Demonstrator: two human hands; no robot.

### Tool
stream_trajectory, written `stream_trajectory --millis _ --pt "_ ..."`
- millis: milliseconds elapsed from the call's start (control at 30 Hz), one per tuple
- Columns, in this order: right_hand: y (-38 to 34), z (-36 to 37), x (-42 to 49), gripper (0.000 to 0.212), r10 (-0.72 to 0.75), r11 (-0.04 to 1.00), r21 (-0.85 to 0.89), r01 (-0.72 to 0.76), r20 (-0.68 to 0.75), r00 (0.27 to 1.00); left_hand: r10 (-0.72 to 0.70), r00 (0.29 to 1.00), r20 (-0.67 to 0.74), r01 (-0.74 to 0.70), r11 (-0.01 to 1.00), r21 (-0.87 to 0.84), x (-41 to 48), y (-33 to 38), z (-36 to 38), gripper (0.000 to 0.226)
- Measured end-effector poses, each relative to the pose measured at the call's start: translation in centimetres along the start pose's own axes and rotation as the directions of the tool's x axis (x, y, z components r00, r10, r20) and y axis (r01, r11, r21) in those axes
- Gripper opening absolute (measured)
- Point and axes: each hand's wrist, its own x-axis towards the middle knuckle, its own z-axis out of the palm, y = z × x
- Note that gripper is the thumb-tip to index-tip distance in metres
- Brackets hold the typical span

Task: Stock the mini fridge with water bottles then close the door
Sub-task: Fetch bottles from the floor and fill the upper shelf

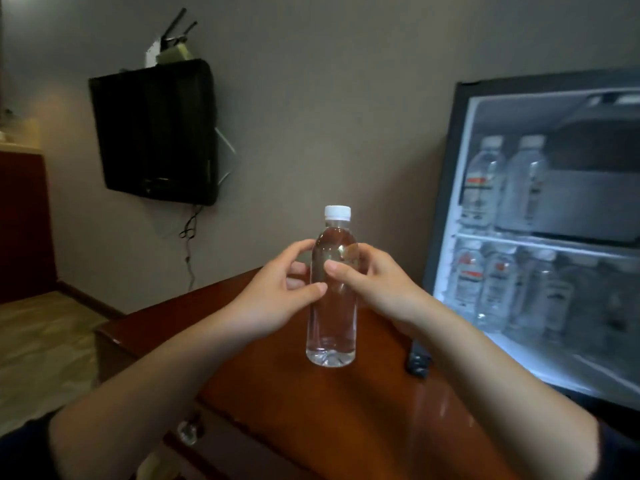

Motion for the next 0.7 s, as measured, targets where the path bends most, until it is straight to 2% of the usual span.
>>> stream_trajectory --millis 33,300,367,533,700 --pt "-0.2 -1.3 -0.1 0.008 0.006 1.0 -0.017 -0.007 -0.036 0.999 0.021 0.999 0.024 -0.021 1.0 -0.016 1.0 0.3 1.0 0.055" --pt "-1.6 -11.2 0.1 0.02 0.011 0.979 -0.192 -0.073 -0.304 0.953 0.178 0.981 0.08 -0.167 0.978 -0.124 8.4 3.9 9.3 0.056" --pt "-1.9 -13.7 0.0 0.009 -0.003 0.968 -0.236 -0.085 -0.351 0.936 0.211 0.974 0.082 -0.199 0.971 -0.133 10.0 4.8 11.5 0.054" --pt "-2.6 -19.6 -0.1 0.011 0.007 0.943 -0.287 -0.17 -0.494 0.87 0.233 0.967 0.103 -0.222 0.969 -0.109 14.0 6.3 16.9 0.064" --pt "-1.7 -25.2 1.0 0.07 -0.07 0.895 -0.38 -0.233 -0.637 0.768 0.294 0.94 0.175 -0.284 0.956 -0.078 16.8 7.7 21.6 0.073"
